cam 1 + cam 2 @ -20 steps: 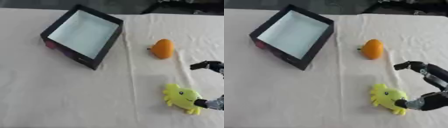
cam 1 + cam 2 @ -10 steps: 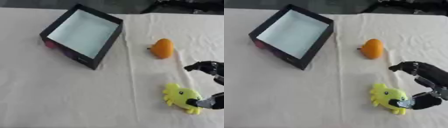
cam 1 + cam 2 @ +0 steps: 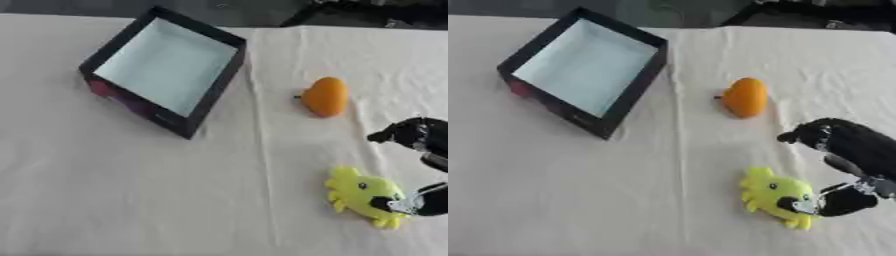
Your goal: Pick up objects on the table and place them in the box.
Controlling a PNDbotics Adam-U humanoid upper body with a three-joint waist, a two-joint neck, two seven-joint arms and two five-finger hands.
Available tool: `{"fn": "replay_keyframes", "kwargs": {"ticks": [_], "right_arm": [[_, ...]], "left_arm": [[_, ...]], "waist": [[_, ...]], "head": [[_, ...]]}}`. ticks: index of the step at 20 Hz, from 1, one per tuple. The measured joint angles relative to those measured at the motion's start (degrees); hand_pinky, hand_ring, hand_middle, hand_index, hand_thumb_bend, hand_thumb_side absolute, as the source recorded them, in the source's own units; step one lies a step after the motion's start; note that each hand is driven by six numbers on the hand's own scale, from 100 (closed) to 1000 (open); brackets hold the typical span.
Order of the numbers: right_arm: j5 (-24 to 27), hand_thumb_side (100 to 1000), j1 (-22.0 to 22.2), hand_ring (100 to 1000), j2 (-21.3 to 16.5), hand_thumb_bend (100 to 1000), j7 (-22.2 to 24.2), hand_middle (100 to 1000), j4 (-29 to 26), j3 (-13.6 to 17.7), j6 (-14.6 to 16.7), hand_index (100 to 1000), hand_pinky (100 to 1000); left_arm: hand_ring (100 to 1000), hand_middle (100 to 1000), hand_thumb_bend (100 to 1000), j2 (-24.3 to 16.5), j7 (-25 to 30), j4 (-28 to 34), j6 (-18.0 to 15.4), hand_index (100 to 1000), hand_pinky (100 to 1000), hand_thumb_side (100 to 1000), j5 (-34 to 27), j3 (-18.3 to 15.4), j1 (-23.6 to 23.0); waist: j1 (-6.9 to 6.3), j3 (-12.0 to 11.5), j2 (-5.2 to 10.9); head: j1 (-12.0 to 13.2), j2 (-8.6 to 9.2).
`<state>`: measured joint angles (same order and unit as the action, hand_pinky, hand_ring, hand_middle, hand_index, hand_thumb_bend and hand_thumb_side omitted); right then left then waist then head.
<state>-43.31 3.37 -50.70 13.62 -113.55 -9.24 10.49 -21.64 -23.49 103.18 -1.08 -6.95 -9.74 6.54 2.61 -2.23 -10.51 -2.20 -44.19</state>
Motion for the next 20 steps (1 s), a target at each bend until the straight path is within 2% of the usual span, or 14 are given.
{"fn": "replay_keyframes", "kwargs": {"ticks": [11, 16, 20], "right_arm": [[-1.58, 668, 1.37, 794, 0.02, 635, 5.22, 700, 0.00, -1.40, 0.11, 860, 855], [-2.86, 656, 1.44, 749, 0.04, 602, 6.45, 637, 0.00, -1.45, 0.30, 847, 830], [-5.96, 652, -0.38, 707, 0.14, 585, 6.56, 600, 0.00, -1.78, -0.01, 831, 798]], "left_arm": [[610, 786, 421, 0.01, 0.05, 0.00, -0.03, 789, 800, 670, -0.02, 0.00, 0.00], [610, 786, 420, 0.02, 0.06, 0.00, -0.03, 789, 800, 670, -0.09, 0.00, 0.00], [611, 786, 420, 0.02, 0.06, 0.00, -0.03, 789, 801, 670, -0.09, 0.00, 0.00]], "waist": [[-0.16, 0.05, -0.47], [-0.18, 0.04, -0.55], [-0.27, -0.12, -0.78]], "head": [[-0.27, 0.00], [-0.41, 0.00], [-0.50, 0.00]]}}
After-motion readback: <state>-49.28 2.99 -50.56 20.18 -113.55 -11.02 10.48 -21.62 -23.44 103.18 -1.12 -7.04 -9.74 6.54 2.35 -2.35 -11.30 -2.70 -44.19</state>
